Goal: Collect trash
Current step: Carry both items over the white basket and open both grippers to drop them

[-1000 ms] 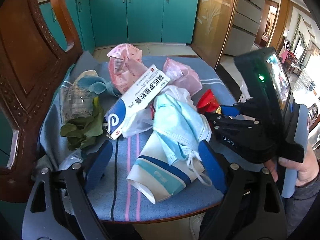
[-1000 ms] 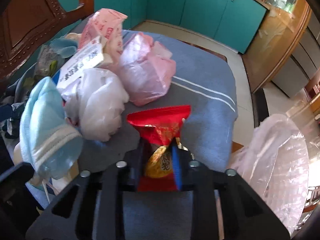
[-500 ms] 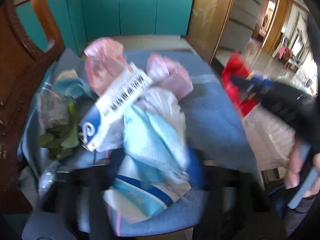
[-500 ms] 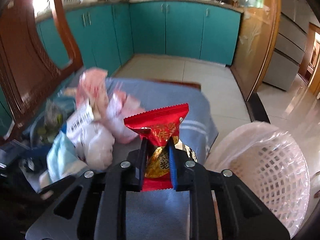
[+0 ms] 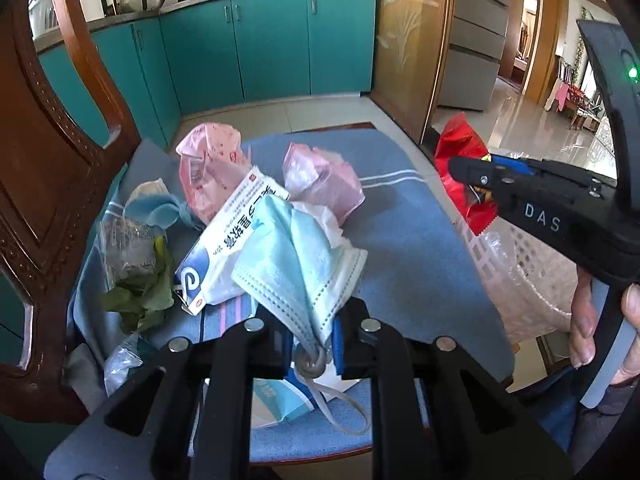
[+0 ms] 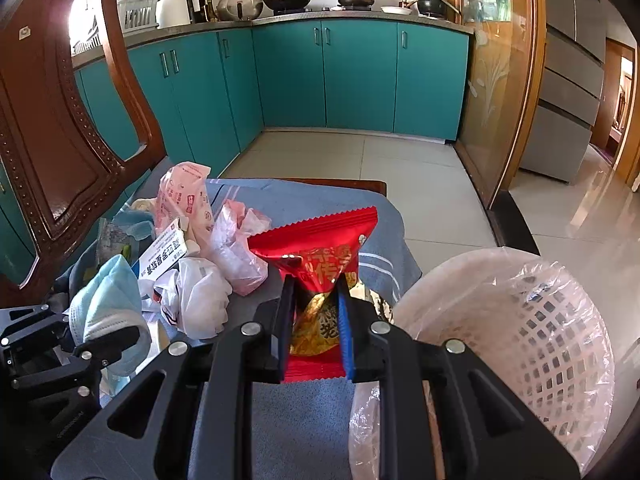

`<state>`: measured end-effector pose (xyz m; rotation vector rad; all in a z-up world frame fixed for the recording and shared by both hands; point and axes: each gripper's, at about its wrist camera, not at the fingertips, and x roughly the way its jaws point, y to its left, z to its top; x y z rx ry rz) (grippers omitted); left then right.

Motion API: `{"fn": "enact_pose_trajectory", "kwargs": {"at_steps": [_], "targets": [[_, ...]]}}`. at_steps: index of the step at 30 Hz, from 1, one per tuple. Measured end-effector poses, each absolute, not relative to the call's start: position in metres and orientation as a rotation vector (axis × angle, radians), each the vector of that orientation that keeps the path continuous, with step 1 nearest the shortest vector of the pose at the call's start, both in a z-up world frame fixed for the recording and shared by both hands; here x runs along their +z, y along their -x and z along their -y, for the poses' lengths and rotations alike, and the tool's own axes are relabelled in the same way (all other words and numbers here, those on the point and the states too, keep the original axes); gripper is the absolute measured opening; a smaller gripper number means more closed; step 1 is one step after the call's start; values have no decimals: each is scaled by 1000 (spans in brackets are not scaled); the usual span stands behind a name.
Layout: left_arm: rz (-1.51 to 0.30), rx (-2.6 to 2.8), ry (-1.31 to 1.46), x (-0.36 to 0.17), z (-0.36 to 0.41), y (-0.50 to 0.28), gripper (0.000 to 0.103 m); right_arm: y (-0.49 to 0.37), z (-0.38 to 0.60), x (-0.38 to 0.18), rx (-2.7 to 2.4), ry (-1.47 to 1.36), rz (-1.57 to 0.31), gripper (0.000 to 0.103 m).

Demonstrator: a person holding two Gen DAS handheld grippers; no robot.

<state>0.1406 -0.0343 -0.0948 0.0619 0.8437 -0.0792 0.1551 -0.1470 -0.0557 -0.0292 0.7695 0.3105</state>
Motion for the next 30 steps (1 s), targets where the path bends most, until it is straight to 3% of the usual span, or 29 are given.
{"fn": "enact_pose_trajectory", "kwargs": {"at_steps": [7,16,17,18,20,24,25,26,27,28,30], "targets": [[-816,-172,2,-81,45,-137,16,-136,221,-49,166,-125,-723,20],[-779,-413,42,-61,111,-162,16,-131,295,-82,-183,-234,-865,23],[-782,-440,46,-61,119,-164,16,-131,300,-82,-182,-270,-864,34],[-788,-477,52,-61,130,-168,16,-129,307,-81,-184,-325,-857,54],[-802,-547,50,-63,150,-173,16,-123,322,-78,-183,-441,-813,73],[-841,-614,32,-74,184,-182,19,-100,349,-69,-278,-590,-664,75],[-851,-629,35,-77,190,-184,23,-95,353,-68,-301,-612,-635,75],[-856,-633,42,-79,193,-184,45,-90,358,-67,-323,-640,-602,77],[-858,-626,55,-80,194,-185,78,-87,361,-67,-331,-653,-586,78],[-848,-608,74,-80,189,-184,88,-88,363,-64,-331,-658,-578,78],[-828,-581,101,-78,179,-182,91,-90,359,-63,-313,-638,-574,78]]}}
